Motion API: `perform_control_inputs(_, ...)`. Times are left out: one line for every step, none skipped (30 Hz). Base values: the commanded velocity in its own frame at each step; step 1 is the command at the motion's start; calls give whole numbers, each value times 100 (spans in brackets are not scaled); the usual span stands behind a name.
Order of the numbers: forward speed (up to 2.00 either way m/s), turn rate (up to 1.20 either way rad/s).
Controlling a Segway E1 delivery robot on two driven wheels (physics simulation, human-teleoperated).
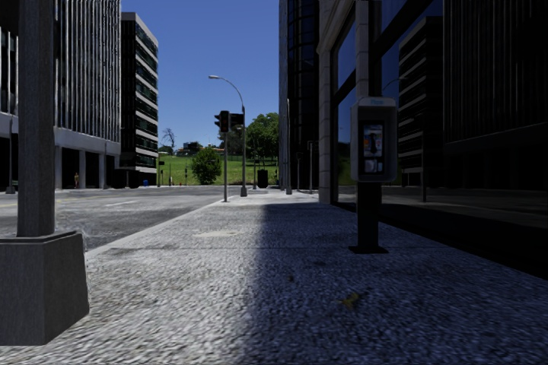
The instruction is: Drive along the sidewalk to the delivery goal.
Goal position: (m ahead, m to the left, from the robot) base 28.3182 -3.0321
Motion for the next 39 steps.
perform_control_inputs(200, 0)
perform_control_inputs(200, 0)
perform_control_inputs(200, 0)
perform_control_inputs(200, 0)
perform_control_inputs(200, 0)
perform_control_inputs(200, 0)
perform_control_inputs(200, 0)
perform_control_inputs(200, 0)
perform_control_inputs(200, 0)
perform_control_inputs(200, 0)
perform_control_inputs(200, 0)
perform_control_inputs(200, 0)
perform_control_inputs(200, 0)
perform_control_inputs(200, 0)
perform_control_inputs(200, 0)
perform_control_inputs(200, 0)
perform_control_inputs(200, 0)
perform_control_inputs(200, 0)
perform_control_inputs(200, 0)
perform_control_inputs(200, 0)
perform_control_inputs(200, 0)
perform_control_inputs(200, 0)
perform_control_inputs(200, 0)
perform_control_inputs(200, 0)
perform_control_inputs(200, 0)
perform_control_inputs(200, 0)
perform_control_inputs(200, 0)
perform_control_inputs(200, 0)
perform_control_inputs(200, 0)
perform_control_inputs(200, 0)
perform_control_inputs(200, 0)
perform_control_inputs(200, 0)
perform_control_inputs(200, 0)
perform_control_inputs(200, 0)
perform_control_inputs(200, 0)
perform_control_inputs(200, 0)
perform_control_inputs(200, 0)
perform_control_inputs(200, 0)
perform_control_inputs(200, 0)
